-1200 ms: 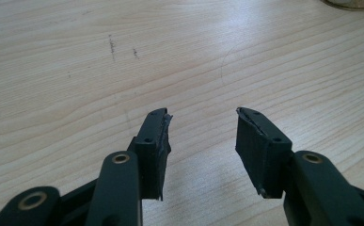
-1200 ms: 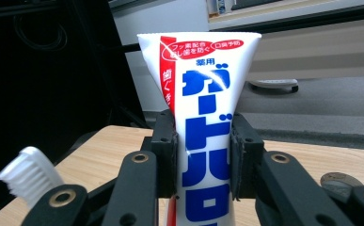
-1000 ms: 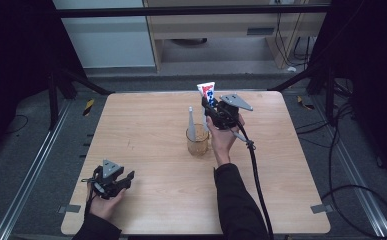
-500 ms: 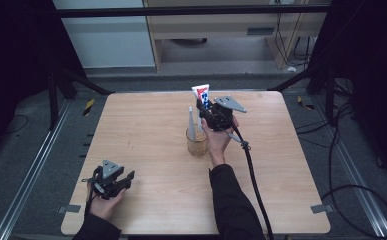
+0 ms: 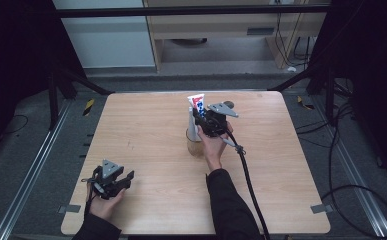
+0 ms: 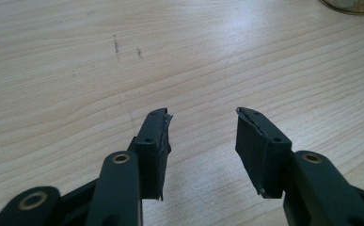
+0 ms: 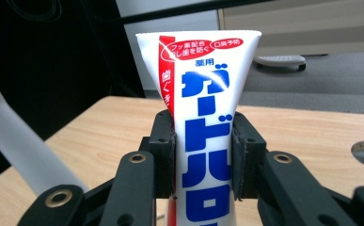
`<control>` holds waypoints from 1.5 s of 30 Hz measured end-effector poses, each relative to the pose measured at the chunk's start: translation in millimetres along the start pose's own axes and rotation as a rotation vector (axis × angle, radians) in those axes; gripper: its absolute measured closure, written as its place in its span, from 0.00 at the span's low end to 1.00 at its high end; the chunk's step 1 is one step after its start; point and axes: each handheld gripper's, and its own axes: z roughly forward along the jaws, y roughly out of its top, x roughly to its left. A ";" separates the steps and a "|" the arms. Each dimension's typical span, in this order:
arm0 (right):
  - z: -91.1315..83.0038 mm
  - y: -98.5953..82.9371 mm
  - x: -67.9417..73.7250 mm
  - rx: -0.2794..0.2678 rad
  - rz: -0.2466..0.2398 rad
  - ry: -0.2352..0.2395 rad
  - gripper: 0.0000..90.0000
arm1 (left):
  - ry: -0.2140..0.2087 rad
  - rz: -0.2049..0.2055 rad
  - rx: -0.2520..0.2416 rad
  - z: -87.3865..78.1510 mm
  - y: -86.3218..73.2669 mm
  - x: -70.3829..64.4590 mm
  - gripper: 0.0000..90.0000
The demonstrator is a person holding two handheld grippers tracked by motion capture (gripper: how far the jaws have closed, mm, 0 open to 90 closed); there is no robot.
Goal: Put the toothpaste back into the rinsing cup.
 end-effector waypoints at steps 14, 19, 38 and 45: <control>-11.0 -10.6 -0.8 0.111 -0.041 0.018 0.71 | 0.000 0.004 0.002 0.1 0.1 -0.7 0.60; -18.0 -15.0 -1.8 0.164 -0.062 0.023 0.68 | 0.000 0.007 0.003 0.1 0.2 -1.8 0.60; -50.6 -11.3 -2.2 0.245 -0.152 0.018 0.42 | -0.006 0.004 0.016 1.2 -1.0 -1.6 0.60; -81.1 -13.4 -9.8 0.316 -0.145 0.046 0.25 | -0.012 -0.004 0.025 1.4 -1.8 -1.0 0.60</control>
